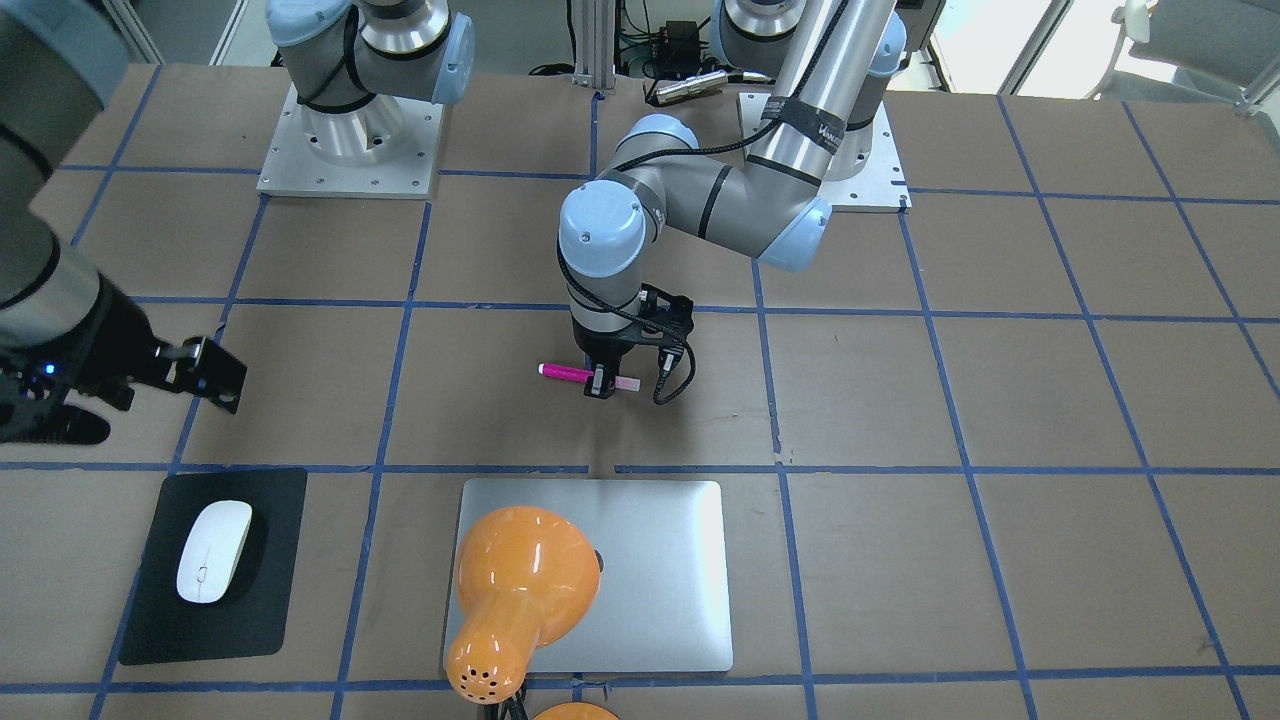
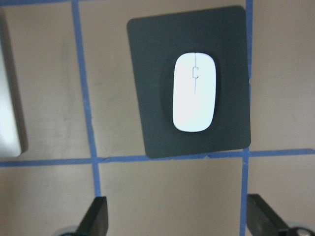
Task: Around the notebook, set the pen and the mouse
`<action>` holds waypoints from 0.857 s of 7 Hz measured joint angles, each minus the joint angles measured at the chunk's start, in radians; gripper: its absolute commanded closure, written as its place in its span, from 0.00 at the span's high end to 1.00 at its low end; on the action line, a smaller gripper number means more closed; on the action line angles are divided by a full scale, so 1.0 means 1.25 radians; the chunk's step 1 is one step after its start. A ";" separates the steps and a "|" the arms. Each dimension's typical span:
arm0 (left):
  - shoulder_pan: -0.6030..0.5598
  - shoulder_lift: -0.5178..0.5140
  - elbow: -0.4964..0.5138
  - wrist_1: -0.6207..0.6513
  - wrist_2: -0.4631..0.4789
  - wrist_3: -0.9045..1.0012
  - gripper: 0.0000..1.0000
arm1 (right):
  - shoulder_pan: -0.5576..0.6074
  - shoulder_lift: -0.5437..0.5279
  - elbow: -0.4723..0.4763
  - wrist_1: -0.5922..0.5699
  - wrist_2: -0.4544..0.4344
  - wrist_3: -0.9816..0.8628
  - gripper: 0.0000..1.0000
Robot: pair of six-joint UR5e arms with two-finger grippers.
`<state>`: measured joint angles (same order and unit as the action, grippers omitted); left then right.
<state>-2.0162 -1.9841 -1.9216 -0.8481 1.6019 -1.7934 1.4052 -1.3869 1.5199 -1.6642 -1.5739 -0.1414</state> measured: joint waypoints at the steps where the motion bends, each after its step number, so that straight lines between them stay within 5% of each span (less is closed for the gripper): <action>1: 0.003 0.012 0.001 -0.008 0.001 0.016 1.00 | 0.025 -0.076 0.016 0.048 0.000 0.031 1.00; 3: 0.020 0.071 0.006 -0.058 0.003 0.221 1.00 | 0.049 -0.167 0.064 0.074 0.000 0.061 1.00; 6: 0.121 0.256 0.007 -0.181 0.001 0.705 1.00 | 0.069 -0.169 0.058 0.038 0.006 0.072 1.00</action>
<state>-1.8648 -1.6637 -1.9128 -1.0746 1.6029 -0.9118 1.4912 -1.5983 1.5929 -1.6170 -1.5659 -0.0512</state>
